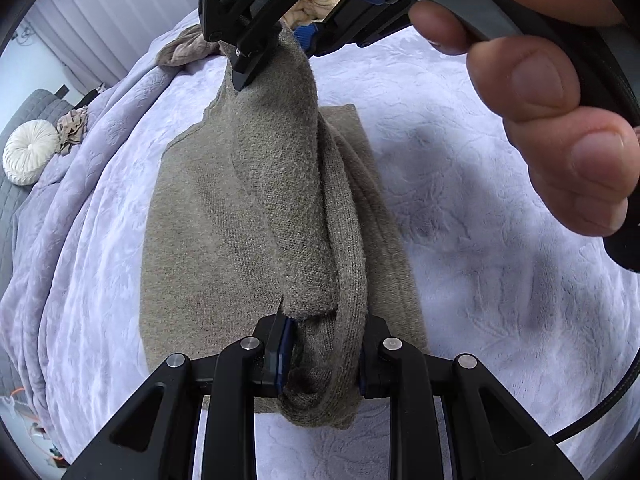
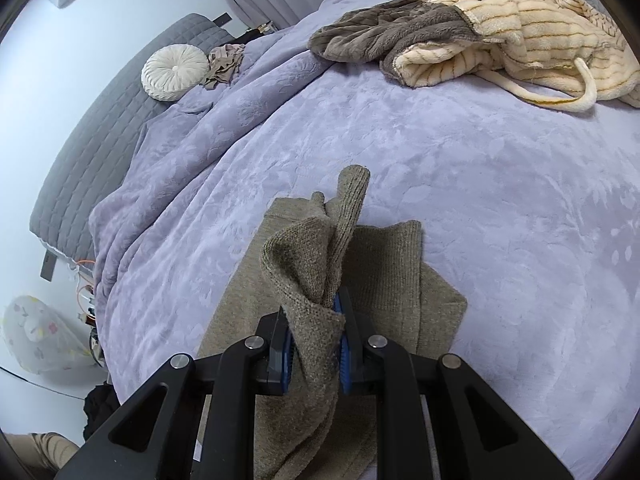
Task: Fold small clothes
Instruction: 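Lift the side edge with both tools and fold it over the other half, then open both tools to release the folded side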
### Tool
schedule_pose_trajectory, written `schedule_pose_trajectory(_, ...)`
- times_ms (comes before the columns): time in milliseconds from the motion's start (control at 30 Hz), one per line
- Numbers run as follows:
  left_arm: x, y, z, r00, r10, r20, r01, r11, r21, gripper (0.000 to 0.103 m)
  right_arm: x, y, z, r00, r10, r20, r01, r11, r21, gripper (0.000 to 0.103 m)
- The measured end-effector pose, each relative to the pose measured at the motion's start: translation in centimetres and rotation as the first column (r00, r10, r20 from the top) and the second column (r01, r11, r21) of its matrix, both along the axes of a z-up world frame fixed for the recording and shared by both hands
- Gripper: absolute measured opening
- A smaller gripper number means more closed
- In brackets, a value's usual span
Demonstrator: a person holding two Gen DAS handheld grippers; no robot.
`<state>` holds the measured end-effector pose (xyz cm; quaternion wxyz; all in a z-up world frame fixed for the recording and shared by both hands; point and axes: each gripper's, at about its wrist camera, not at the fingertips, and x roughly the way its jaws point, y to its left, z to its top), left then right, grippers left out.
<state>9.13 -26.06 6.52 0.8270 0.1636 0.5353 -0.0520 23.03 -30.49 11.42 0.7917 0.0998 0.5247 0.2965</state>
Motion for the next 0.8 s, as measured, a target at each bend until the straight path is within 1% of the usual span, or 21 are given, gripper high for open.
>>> schedule_pose_trajectory(200, 0.4, -1.4, -1.4, 1.0, -0.022, -0.014, 0.022, 0.999, 0.034, 0.026, 0.4, -1.6, -2.4, 0.999, -0.03, -0.036, 0.03, 1.0, 0.001, 0.019)
schedule_pose_trajectory(367, 0.7, -2.5, -2.4, 1.0, -0.029, -0.011, 0.03, 0.997, 0.065, 0.026, 0.9, -2.7, -4.1, 0.997, -0.053, -0.06, 0.053, 0.999, 0.008, 0.019)
schedule_pose_trajectory(467, 0.5, -2.5, -2.5, 0.999, -0.035, -0.001, 0.035, 0.996, 0.08, 0.026, 1.2, -3.0, -5.0, 0.995, -0.064, -0.07, 0.065, 0.998, 0.004, 0.019)
schedule_pose_trajectory(600, 0.1, -3.1, -2.9, 0.999, -0.034, 0.01, 0.033, 0.994, 0.102, 0.026, 1.4, -2.8, -5.7, 0.996, -0.063, -0.062, 0.061, 0.998, -0.027, 0.019)
schedule_pose_trajectory(733, -0.1, -3.3, -2.8, 0.999, -0.029, 0.014, 0.027, 0.995, 0.093, 0.027, 1.6, -2.1, -5.7, 0.997, -0.059, -0.043, 0.056, 0.997, -0.061, 0.02)
schedule_pose_trajectory(767, -0.2, -3.3, -2.7, 1.0, -0.027, 0.014, 0.026, 0.996, 0.084, 0.028, 1.6, -2.0, -5.8, 0.998, -0.057, -0.037, 0.054, 0.996, -0.068, 0.02)
schedule_pose_trajectory(800, -0.2, -3.2, -2.6, 1.0, -0.025, 0.013, 0.024, 0.997, 0.068, 0.035, 1.6, -1.8, -5.7, 0.998, -0.053, -0.03, 0.051, 0.995, -0.083, 0.02)
